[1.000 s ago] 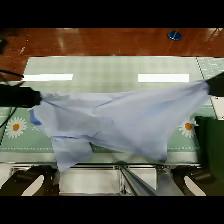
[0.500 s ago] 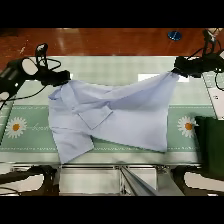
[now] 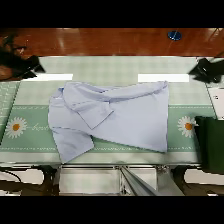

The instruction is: Fold the shirts.

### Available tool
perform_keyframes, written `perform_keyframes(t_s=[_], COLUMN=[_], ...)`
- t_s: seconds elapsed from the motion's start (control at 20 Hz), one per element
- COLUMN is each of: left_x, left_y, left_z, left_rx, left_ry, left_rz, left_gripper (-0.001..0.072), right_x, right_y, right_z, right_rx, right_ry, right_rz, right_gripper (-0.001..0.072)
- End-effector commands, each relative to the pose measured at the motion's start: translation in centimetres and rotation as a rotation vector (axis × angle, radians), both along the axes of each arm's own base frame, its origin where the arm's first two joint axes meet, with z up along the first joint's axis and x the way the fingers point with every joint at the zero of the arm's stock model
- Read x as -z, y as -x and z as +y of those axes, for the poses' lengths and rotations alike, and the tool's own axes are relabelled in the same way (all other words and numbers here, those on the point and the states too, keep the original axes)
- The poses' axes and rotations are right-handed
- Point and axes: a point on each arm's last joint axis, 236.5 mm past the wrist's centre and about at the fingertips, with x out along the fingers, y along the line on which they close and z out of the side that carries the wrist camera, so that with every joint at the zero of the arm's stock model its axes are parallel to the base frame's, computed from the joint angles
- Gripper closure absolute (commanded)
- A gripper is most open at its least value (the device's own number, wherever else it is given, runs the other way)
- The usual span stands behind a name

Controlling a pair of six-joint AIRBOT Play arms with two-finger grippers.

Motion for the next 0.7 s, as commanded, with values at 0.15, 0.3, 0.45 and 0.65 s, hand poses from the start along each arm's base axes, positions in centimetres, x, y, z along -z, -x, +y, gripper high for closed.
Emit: perform_keyframes(t_s=[0.15, 0.3, 0.45, 0.65], left_x=[6.1, 9.0, 11.2, 13.0], left_y=[15.4, 18.7, 19.8, 19.8], left_z=[1.1, -0.7, -2.2, -3.8], left_rx=[-0.173, -0.196, -0.188, -0.127], left_ry=[0.374, 0.448, 0.452, 0.435], left_rz=[0.324, 0.404, 0.432, 0.447], left_gripper=[0.0205, 0.0205, 0.0205, 0.0205], right_x=[6.7, 7.8, 8.5, 8.4], right_y=[13.0, 15.9, 17.5, 17.4], right_z=[2.6, 5.5, 6.3, 6.4], right_rx=[0.152, 0.138, 0.130, 0.131], right_ry=[-0.156, -0.209, -0.203, -0.210], right_rz=[0.094, 0.096, 0.115, 0.114], right_gripper=[0.0302, 0.0303, 0.0303, 0.0303])
